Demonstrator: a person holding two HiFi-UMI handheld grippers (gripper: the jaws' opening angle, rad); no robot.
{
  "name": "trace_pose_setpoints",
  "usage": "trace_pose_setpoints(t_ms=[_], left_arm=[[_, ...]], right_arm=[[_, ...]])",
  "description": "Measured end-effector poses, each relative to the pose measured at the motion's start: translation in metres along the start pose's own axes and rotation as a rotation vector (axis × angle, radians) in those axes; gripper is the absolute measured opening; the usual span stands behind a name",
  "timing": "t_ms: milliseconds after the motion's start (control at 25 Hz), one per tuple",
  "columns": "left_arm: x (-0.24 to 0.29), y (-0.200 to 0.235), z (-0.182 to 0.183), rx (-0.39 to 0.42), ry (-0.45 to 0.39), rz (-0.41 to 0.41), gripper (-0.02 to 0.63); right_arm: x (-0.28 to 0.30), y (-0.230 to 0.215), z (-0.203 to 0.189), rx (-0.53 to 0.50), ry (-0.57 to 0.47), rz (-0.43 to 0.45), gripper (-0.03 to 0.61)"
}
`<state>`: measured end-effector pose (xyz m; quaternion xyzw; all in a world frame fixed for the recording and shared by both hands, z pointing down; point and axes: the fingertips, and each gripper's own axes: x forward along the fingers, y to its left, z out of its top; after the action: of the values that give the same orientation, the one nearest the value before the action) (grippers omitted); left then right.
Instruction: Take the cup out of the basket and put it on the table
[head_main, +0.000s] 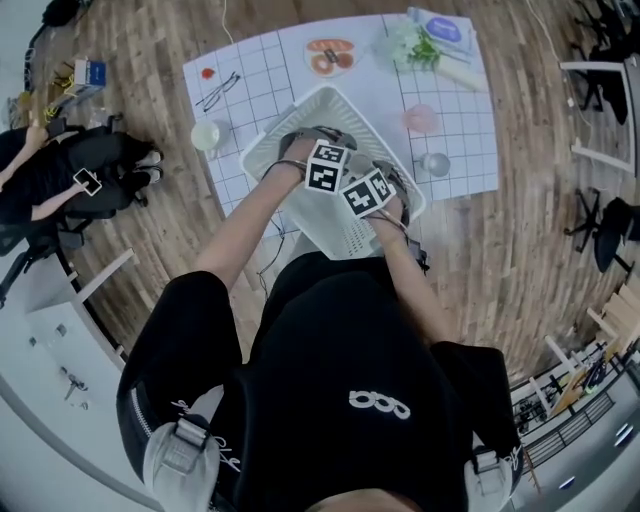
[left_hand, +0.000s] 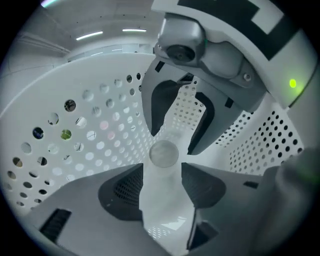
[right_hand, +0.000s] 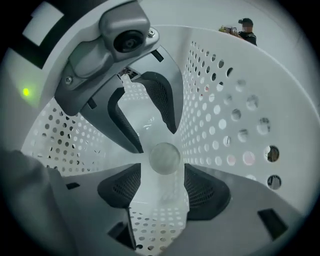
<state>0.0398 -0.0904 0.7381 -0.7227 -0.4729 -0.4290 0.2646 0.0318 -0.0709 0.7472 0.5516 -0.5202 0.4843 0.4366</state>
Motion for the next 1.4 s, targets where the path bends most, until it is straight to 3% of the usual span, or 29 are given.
trace_pose_setpoints(t_ms=[360,560,720,1080,1400], left_arm=[[0.028,0.0,-0.011,0.053,-0.055,-0.024,0.261],[0.036,-0.001,-0.008,0.143,-0.084,-0.004,0.236],[0.037,0.001,-0.008,0.165,-0.076,0.013,0.219],[0.0,0.006,-0.001,0.129,-0.05,0.1,0.216],[-0.089,0.002,0.021,0.018,-0.073,0.298,0.215]], right_arm=[[0.027,-0.007,0.002,0.053,0.001,-0.055,0.261],[0.033,-0.009,0.003,0.027,-0.004,-0.083,0.253],[0.034,-0.01,0.005,0.031,-0.017,-0.085,0.249],[0.001,-0.009,0.023,-0.026,-0.114,-0.09,0.249],[-0.086,0.005,0.059,-0.25,-0.333,-0.085,0.249]])
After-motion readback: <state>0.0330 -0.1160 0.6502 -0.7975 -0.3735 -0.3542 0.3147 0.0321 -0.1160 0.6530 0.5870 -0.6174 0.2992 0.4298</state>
